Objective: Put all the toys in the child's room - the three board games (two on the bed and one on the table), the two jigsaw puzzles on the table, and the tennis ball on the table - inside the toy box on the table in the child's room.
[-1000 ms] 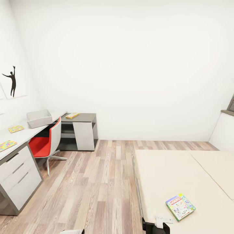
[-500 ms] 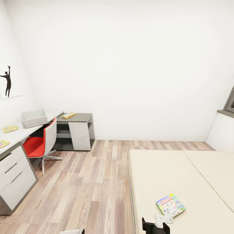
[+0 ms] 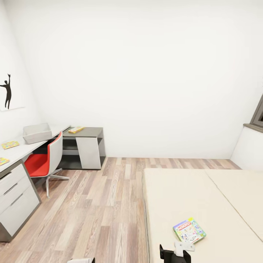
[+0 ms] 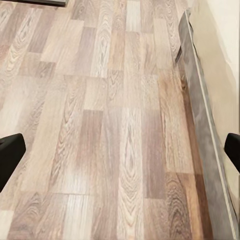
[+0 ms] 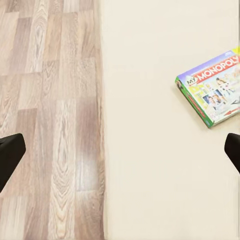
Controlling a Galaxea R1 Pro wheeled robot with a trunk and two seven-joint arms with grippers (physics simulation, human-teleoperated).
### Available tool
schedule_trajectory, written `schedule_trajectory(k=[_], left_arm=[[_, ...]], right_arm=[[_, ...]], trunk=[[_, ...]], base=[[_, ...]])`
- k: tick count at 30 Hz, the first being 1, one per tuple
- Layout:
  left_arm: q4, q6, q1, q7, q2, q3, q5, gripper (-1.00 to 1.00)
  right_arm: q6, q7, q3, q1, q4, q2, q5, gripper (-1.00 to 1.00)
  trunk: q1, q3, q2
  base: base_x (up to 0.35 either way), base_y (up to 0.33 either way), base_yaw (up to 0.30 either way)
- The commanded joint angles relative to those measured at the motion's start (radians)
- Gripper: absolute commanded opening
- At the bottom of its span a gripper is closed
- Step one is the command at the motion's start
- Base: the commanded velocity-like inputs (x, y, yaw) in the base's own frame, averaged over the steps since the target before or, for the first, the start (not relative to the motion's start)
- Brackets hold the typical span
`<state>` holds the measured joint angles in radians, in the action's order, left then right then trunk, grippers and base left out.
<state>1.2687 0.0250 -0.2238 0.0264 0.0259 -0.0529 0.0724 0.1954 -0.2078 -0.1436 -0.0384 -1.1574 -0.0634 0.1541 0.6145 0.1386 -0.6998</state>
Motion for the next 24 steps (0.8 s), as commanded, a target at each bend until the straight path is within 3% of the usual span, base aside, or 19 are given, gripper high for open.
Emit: schedule_trajectory(k=[1, 11, 24], left_arm=[[0.002, 0.003, 0.000, 0.003, -0.001, -0.001, 0.008, 1.00], [0.001, 0.003, 0.000, 0.003, 0.000, -0.001, 0.007, 1.00], [0.001, 0.003, 0.000, 0.003, -0.001, -0.001, 0.007, 1.00]], right_arm=[[0.004, -0.007, -0.002, 0.000, -0.002, 0.000, 0.008, 1.00], [0.004, -0.007, -0.002, 0.000, -0.002, 0.000, 0.008, 1.00], [0.004, -0.007, -0.002, -0.001, -0.002, 0.000, 0.008, 1.00]], trunk=[[0.000, 0.001, -0.001], [0.000, 0.001, -0.001], [0.000, 0.001, -0.001]], base=[[0.000, -0.145, 0.000], [0.000, -0.149, 0.000], [0.000, -0.020, 0.000]])
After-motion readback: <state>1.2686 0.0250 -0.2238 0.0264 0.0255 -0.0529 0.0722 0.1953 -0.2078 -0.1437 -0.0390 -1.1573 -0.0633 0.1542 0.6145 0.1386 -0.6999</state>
